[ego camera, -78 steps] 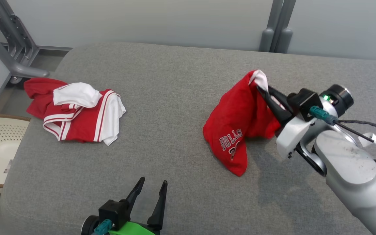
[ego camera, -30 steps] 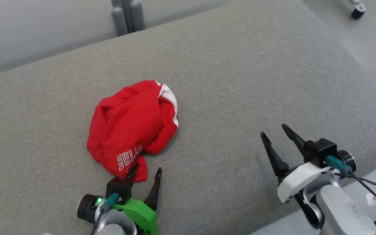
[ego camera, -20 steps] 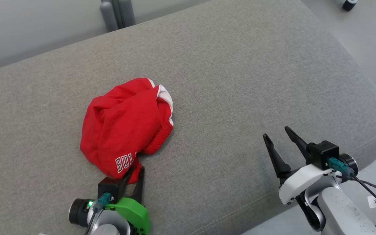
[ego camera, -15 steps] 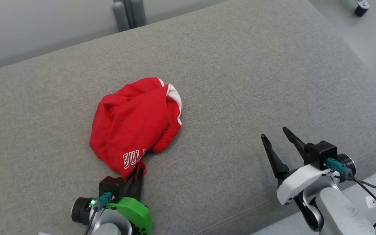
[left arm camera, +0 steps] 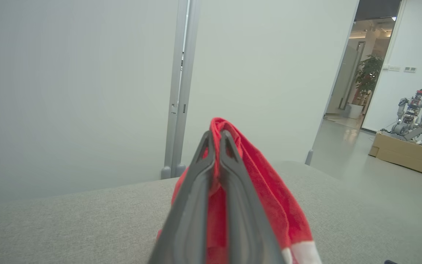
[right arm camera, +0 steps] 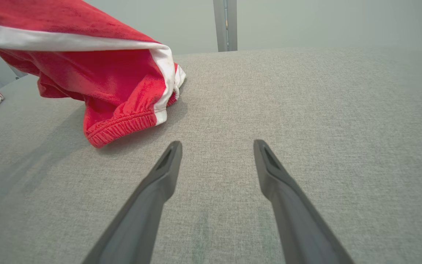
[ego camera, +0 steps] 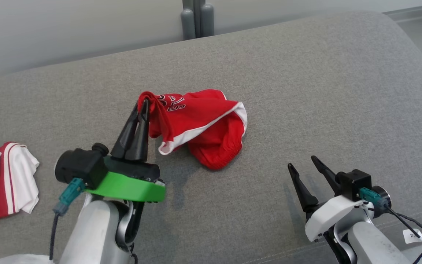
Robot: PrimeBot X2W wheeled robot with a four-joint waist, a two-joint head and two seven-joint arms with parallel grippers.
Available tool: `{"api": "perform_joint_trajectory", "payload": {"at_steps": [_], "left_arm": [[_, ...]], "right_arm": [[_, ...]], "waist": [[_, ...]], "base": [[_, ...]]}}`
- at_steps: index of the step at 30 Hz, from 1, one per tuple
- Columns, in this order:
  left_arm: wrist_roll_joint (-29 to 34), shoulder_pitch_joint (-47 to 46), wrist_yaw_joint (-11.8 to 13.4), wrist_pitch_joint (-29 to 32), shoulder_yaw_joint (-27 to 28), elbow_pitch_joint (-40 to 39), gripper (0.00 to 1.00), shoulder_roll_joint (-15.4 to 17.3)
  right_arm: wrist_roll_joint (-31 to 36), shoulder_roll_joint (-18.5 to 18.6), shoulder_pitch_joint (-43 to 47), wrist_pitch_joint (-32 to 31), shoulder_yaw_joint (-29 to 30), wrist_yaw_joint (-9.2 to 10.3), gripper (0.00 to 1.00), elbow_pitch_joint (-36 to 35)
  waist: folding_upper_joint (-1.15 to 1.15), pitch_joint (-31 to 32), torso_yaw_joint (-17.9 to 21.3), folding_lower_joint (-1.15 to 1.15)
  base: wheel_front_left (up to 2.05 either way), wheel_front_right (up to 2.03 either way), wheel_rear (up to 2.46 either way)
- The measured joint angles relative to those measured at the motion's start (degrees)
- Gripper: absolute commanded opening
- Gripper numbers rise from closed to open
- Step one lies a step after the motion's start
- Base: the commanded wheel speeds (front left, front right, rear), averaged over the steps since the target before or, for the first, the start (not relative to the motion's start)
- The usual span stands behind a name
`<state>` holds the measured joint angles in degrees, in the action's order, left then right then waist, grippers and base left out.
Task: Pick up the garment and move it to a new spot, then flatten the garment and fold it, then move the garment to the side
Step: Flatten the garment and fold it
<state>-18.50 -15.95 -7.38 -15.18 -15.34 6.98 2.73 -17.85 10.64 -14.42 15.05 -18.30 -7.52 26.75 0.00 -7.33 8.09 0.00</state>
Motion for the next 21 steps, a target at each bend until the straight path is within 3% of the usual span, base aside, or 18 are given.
{"api": "perform_joint_trajectory", "payload": {"at_steps": [5, 8, 9, 14, 16, 17, 21], "left_arm": [[0.59, -3.67, -0.1, 0.0, 5.9, 2.67, 0.0, 0.26], [0.35, -5.9, -0.1, 0.0, 10.2, 10.0, 0.0, 1.91], [0.63, -7.56, -0.11, 0.02, 12.52, 15.67, 0.0, 3.26], [2.14, -11.8, -0.09, 0.0, 16.33, 26.15, 0.0, 5.99], [2.47, -12.48, 0.35, 0.01, 17.45, 30.98, 0.41, 6.17], [3.07, -12.77, 0.6, 0.03, 17.78, 32.78, 1.0, 6.2], [4.68, -13.77, 1.18, 0.03, 19.24, 34.39, 1.0, 5.13]], "right_arm": [[-0.08, -0.96, -0.03, -0.01, -0.64, 0.0, 1.0, 0.29], [-0.24, -0.92, -0.42, 0.0, -1.52, 0.0, 1.0, 0.13], [-0.47, -0.92, -0.98, -0.01, -2.12, 0.0, 1.0, 0.01], [-0.71, -0.7, -2.48, 0.0, -2.72, 0.0, 1.0, -0.74], [-0.73, -0.51, -2.69, 0.0, -2.71, 0.0, 1.0, -0.82], [-0.73, -0.4, -2.72, -0.01, -2.67, 0.0, 1.0, -0.87], [-0.78, 0.21, -2.72, 0.0, -1.79, 0.0, 1.0, -1.26]], "waist": [[0.0, 1.47, -1.6, 0.0], [0.0, 1.49, -1.5, 0.0], [0.0, 1.17, -1.16, 0.0], [0.0, -0.71, 0.3, 0.0], [0.0, -1.83, 1.18, 0.0], [0.0, -2.32, 1.65, 0.0], [0.0, -4.09, 2.98, 0.0]], "base": [[0.0, 0.0, 0.0], [0.0, 0.0, 0.0], [0.0, 0.0, 0.0], [0.0, 0.0, 0.0], [0.0, 0.0, 0.0], [0.0, 0.0, 0.0], [0.0, 0.0, 0.0]]}}
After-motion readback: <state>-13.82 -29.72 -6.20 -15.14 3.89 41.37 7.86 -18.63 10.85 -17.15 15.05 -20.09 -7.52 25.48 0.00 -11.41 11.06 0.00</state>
